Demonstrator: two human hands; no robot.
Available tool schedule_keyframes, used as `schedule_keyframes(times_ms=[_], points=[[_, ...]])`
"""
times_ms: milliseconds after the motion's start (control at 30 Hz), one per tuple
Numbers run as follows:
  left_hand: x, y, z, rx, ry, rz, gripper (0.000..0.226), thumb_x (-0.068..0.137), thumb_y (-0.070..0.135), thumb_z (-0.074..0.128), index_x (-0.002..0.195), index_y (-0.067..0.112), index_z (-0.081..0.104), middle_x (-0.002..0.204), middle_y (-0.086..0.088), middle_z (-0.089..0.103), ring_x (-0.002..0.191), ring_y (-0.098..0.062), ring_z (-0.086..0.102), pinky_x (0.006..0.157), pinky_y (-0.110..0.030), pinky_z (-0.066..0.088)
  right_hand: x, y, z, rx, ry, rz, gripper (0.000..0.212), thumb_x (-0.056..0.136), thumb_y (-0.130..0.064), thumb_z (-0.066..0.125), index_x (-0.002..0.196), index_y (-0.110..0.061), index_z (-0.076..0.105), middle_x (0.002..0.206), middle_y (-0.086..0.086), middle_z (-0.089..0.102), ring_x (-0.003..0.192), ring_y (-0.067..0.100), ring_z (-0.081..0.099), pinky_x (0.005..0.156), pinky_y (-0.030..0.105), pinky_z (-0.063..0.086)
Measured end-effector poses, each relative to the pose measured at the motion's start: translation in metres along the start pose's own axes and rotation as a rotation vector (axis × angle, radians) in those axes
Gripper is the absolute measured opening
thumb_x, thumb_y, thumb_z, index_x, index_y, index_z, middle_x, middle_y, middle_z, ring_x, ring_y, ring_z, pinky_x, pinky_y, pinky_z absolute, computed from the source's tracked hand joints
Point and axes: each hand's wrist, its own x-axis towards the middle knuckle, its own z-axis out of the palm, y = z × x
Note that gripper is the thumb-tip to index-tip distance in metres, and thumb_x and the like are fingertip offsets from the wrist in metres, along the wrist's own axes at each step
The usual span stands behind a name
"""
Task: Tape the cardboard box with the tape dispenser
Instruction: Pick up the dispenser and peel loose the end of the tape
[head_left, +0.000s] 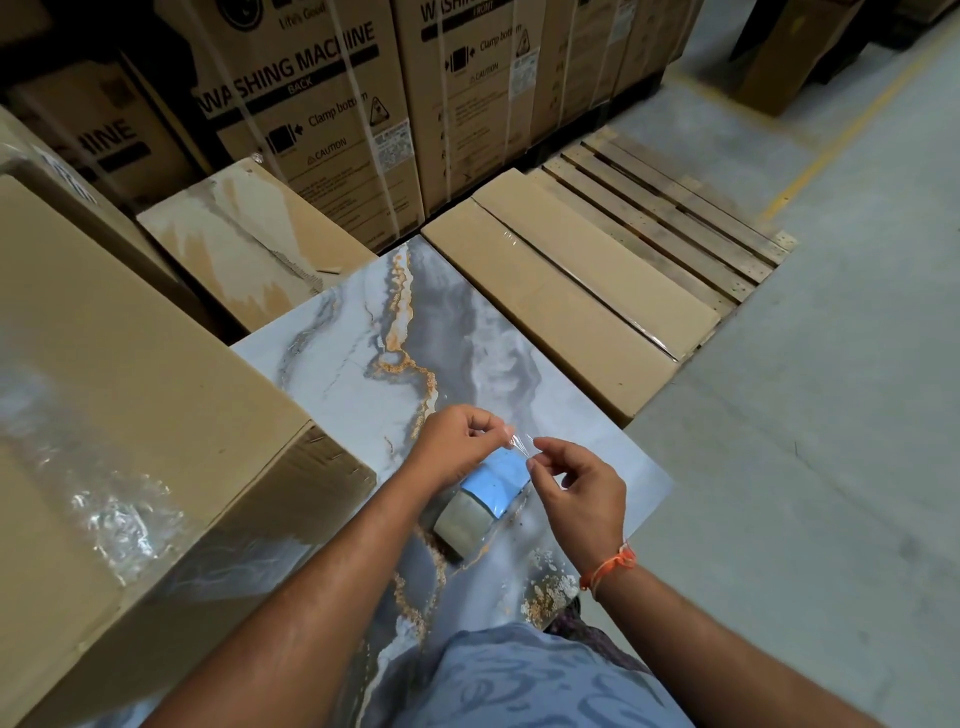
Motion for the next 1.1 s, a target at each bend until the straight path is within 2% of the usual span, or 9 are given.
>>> schedule_keyframes(times_ms=[100, 167, 333, 500, 600, 700, 833, 1000, 1100], points=[[-0.004, 0.000, -0.003, -0.026, 0.007, 0.023, 0.019, 0.092, 0.027, 0.072, 0.079, 0.019, 0.083, 0.093, 0.013, 0.077, 0.092, -0.005, 0.071, 0.083, -0.023, 0.054, 0.000, 0.001, 0.001, 0.003, 0.001, 0.000, 0.022, 0.081, -0.009, 0.077, 0.099, -0.021, 0.080, 0.079, -0.009, 0.076, 0.074, 0.003, 0.068, 0.076, 0.023, 0.058], [-0.006, 0.000, -0.003, -0.046, 0.020, 0.039, 0.019, 0.093, 0.026, 0.071, 0.081, 0.018, 0.084, 0.094, 0.014, 0.076, 0.086, 0.001, 0.070, 0.078, -0.017, 0.052, -0.001, 0.001, 0.002, 0.003, 0.009, 0.001, 0.020, 0.082, -0.010, 0.077, 0.098, -0.021, 0.080, 0.079, -0.009, 0.076, 0.074, 0.002, 0.067, 0.075, 0.024, 0.057], [-0.009, -0.003, -0.002, -0.095, 0.117, 0.063, 0.018, 0.090, 0.027, 0.076, 0.108, 0.023, 0.079, 0.100, 0.008, 0.077, 0.089, -0.013, 0.073, 0.083, -0.022, 0.057, -0.002, 0.002, 0.004, 0.002, 0.024, 0.000, 0.017, 0.084, -0.013, 0.076, 0.097, -0.023, 0.081, 0.082, -0.010, 0.076, 0.074, 0.001, 0.067, 0.072, 0.020, 0.055], [-0.014, -0.007, -0.011, 0.046, -0.017, 0.237, 0.039, 0.085, 0.017, 0.080, 0.118, 0.034, 0.069, 0.101, 0.006, 0.073, 0.075, -0.011, 0.063, 0.069, -0.014, 0.051, -0.003, 0.004, 0.002, 0.005, 0.034, 0.001, 0.017, 0.084, -0.014, 0.076, 0.097, -0.023, 0.081, 0.083, -0.011, 0.076, 0.074, 0.001, 0.067, 0.067, 0.007, 0.050], [-0.014, -0.009, -0.011, 0.103, -0.063, 0.279, 0.037, 0.085, 0.014, 0.079, 0.115, 0.034, 0.072, 0.096, 0.008, 0.075, 0.074, -0.007, 0.062, 0.070, -0.013, 0.049, -0.004, 0.004, 0.001, 0.016, 0.035, 0.001, 0.017, 0.084, -0.014, 0.076, 0.097, -0.023, 0.081, 0.083, -0.011, 0.076, 0.074, 0.002, 0.067, 0.066, 0.007, 0.050], [-0.013, -0.010, -0.010, 0.141, -0.061, 0.300, 0.029, 0.083, 0.012, 0.081, 0.107, 0.028, 0.077, 0.092, 0.008, 0.078, 0.077, -0.010, 0.067, 0.071, -0.007, 0.045, -0.005, 0.005, 0.001, 0.013, 0.041, 0.002, 0.016, 0.084, -0.015, 0.076, 0.097, -0.023, 0.081, 0.083, -0.010, 0.077, 0.074, 0.003, 0.067, 0.066, 0.009, 0.051], [-0.013, -0.014, -0.011, 0.234, -0.042, 0.352, 0.026, 0.080, 0.012, 0.084, 0.103, 0.024, 0.079, 0.093, 0.012, 0.078, 0.080, -0.011, 0.070, 0.074, -0.007, 0.046, -0.007, 0.005, 0.001, 0.011, 0.033, 0.000, 0.015, 0.083, -0.014, 0.077, 0.096, -0.022, 0.081, 0.084, -0.009, 0.077, 0.075, 0.004, 0.068, 0.069, 0.010, 0.052], [-0.014, -0.015, -0.012, 0.439, 0.044, 0.483, 0.017, 0.083, 0.020, 0.082, 0.097, 0.030, 0.081, 0.095, 0.014, 0.075, 0.081, -0.006, 0.066, 0.076, -0.018, 0.050, -0.013, 0.006, 0.004, -0.004, 0.011, -0.006, 0.015, 0.082, -0.011, 0.077, 0.092, -0.021, 0.081, 0.082, -0.009, 0.077, 0.074, 0.003, 0.069, 0.068, 0.006, 0.050], [-0.016, -0.015, -0.013, 0.554, 0.085, 0.529, 0.013, 0.085, 0.023, 0.081, 0.094, 0.033, 0.081, 0.101, 0.014, 0.072, 0.093, -0.008, 0.064, 0.076, -0.025, 0.049, -0.015, 0.006, 0.005, -0.006, 0.001, -0.009, 0.016, 0.081, -0.009, 0.078, 0.091, -0.020, 0.081, 0.083, -0.010, 0.077, 0.075, 0.002, 0.068, 0.069, 0.007, 0.051]])
